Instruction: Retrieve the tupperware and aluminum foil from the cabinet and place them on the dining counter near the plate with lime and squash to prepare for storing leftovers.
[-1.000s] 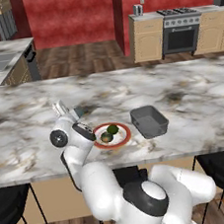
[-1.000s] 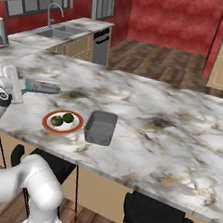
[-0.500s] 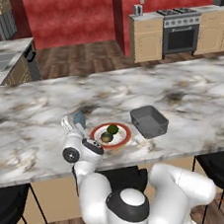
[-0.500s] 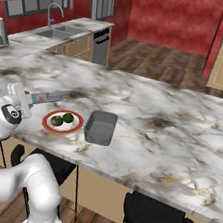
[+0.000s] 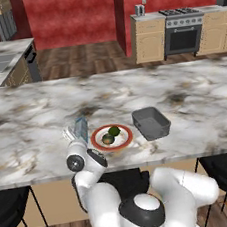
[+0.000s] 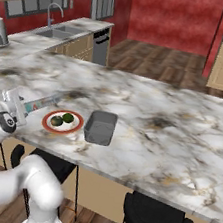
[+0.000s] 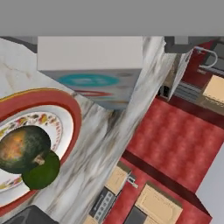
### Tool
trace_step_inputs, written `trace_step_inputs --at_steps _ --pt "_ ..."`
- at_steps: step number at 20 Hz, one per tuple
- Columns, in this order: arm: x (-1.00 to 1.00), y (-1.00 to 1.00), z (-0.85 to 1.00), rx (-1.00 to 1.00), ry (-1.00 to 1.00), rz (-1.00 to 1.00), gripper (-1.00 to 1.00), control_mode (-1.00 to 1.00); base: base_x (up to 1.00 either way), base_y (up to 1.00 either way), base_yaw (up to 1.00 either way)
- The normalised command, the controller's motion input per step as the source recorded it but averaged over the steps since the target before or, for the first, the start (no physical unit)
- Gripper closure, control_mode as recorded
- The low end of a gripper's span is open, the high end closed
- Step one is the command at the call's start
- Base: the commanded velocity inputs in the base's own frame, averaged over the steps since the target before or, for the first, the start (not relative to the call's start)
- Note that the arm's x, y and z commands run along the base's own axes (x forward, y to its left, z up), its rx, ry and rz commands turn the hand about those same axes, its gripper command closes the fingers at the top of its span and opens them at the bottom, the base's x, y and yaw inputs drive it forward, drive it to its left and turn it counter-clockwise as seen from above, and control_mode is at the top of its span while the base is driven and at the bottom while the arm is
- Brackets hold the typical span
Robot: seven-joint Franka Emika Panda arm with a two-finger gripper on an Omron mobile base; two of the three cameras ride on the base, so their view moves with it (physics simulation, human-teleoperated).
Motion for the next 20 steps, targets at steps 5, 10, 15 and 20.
trace_step_inputs --at_steps 5,10,15,20 --pt "-0.92 0.00 0.33 -0.04 0.05 0.03 -1.00 -1.00 0.00 0.00 0.00" --pt "-0.44 -0.10 0.49 0.00 0.08 0.00 -1.00 -1.00 0.00 0.00 0.00" --pt "0.74 -0.02 0.17 -0.04 0.30 0.07 -1.00 -1.00 0.00 0.00 0.00" --pt "0.85 -0.06 -0.17 -0.21 0.33 0.14 -1.00 -1.00 0.00 0.00 0.00"
